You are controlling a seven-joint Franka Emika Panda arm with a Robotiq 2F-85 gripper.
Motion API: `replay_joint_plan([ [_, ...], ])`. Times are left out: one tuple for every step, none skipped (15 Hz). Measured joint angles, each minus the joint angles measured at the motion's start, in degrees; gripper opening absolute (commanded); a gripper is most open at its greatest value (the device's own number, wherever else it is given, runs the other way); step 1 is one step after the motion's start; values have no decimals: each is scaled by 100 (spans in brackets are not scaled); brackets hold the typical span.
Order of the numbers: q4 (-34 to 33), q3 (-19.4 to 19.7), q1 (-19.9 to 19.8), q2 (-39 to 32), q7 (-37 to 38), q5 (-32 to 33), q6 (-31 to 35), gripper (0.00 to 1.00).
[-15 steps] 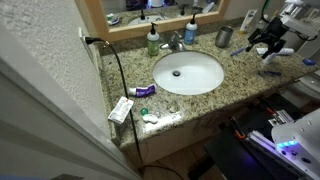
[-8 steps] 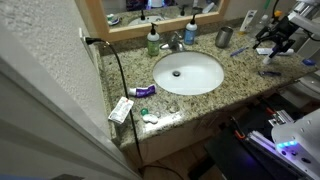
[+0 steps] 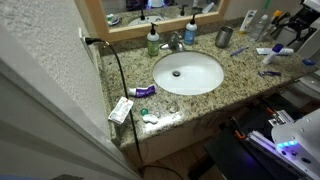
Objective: Pick up the toothbrush and put it in the silver object
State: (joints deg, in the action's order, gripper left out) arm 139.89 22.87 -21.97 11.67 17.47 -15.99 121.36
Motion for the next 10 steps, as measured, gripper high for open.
replay_joint_plan([
  [0, -6, 1, 0, 7, -1, 4, 100],
  [-1, -11, 1, -2, 12, -1, 4, 100],
  [-18, -10, 1, -5, 23, -23, 8, 100],
  [-66, -6, 0, -7, 68, -49, 22, 100],
  [-159, 3, -6, -4, 167, -78, 55, 100],
  [-298, 13, -28, 0, 327, -84, 74, 100],
  [-472, 22, -57, -5, 525, -82, 74, 100],
  [-650, 37, -79, -26, 695, -83, 65, 100],
  [-817, 59, -87, -72, 787, -92, 27, 100],
  [-958, 75, -88, -139, 829, -109, -9, 100],
])
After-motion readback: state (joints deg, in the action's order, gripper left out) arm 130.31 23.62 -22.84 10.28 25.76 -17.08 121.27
